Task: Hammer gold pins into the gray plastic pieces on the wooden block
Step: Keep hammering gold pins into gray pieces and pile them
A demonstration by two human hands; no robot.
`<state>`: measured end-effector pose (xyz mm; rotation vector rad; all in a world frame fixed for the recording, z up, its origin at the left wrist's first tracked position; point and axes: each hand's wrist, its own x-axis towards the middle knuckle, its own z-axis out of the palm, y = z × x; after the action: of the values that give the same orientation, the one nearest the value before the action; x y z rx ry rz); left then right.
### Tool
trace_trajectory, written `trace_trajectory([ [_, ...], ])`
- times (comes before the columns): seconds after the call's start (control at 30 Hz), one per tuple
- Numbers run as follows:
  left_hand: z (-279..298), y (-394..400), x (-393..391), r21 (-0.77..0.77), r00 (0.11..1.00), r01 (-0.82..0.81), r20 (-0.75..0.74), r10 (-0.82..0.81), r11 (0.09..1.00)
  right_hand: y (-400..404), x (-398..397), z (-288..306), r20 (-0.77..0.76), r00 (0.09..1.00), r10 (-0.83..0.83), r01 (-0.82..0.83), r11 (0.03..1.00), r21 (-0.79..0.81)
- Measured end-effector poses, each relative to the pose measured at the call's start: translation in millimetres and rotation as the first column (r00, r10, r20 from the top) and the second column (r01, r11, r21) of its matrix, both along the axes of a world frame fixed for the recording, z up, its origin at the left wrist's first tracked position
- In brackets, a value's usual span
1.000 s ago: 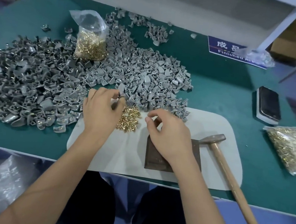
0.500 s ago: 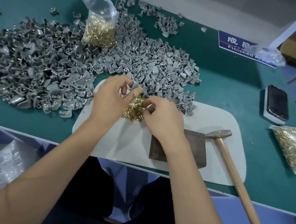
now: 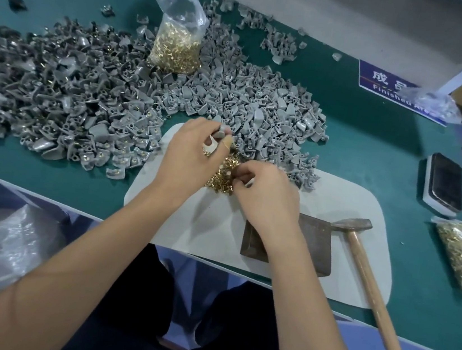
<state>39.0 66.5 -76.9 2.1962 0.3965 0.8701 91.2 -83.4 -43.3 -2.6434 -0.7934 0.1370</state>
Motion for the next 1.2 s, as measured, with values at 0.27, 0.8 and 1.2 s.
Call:
trace_trajectory([
  [0.27,-3,-2,0,-0.129,0.999,0.044,0.032,-0.040,0.991,1,-2,-1,-0.018,0.996,-0.087,0.088,0.995,0.045],
  [0.8,7,-8,-8,-0.143,0.987,0.115,0.131,-0.096,0.983,-19,-9,12,-0.092,0.995,-0.045,0.092,0.783,0.615],
  [1.2,20,-78,-52,-0.429,0.925,0.360,0.051,-0.376,0.829,-110,-38,25,-0.208,0.975,-0.076,0.204,0.673,0.711],
])
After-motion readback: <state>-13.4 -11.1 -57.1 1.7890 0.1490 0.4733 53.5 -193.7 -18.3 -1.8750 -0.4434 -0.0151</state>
